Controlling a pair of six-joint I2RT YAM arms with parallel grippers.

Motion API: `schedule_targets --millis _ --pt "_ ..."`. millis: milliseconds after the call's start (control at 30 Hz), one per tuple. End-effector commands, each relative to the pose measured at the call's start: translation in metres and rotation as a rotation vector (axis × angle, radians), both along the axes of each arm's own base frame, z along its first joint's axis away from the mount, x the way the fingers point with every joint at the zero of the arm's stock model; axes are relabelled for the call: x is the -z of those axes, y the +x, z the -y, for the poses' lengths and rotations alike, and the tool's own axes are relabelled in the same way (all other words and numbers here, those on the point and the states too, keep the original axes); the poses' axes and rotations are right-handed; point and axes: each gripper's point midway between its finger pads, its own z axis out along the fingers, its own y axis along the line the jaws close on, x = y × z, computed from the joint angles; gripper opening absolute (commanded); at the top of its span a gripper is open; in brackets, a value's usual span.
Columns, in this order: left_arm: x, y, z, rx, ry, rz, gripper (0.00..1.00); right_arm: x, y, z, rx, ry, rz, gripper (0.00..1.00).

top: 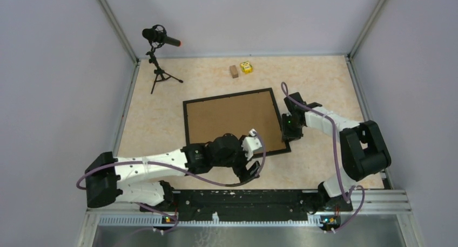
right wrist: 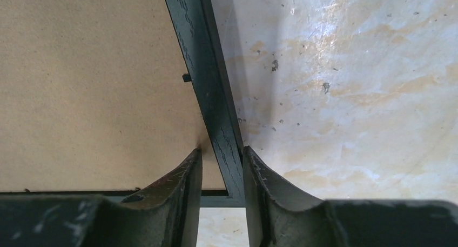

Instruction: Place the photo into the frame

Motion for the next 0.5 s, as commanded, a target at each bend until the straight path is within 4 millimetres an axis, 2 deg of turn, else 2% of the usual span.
schedule_targets --millis 0,100,167,200,333,467 --pt "0.008 0.009 0.018 -0.008 0.041 0.141 0.87 0.017 0.005 0.01 0.012 -0.069 0.022 0.26" --pt "0.026 0.014 0.026 -0.023 0.13 0.196 0.88 0.014 0.002 0.007 0.009 -0.042 0.024 0.13" --pt "0.037 0.02 0.031 -0.049 0.195 0.241 0.89 0.002 0.003 0.006 0.011 -0.028 0.05 0.02" --pt "0.043 0.023 0.033 -0.067 0.228 0.263 0.9 -0.007 0.003 0.004 0.009 -0.016 0.065 0.0" --pt "0.059 0.045 0.036 -0.173 0.356 0.374 0.91 -0.039 0.005 -0.012 -0.023 0.076 0.087 0.0" --pt "0.073 0.064 0.034 -0.27 0.466 0.469 0.92 -0.058 0.002 -0.022 -0.027 0.14 0.079 0.0"
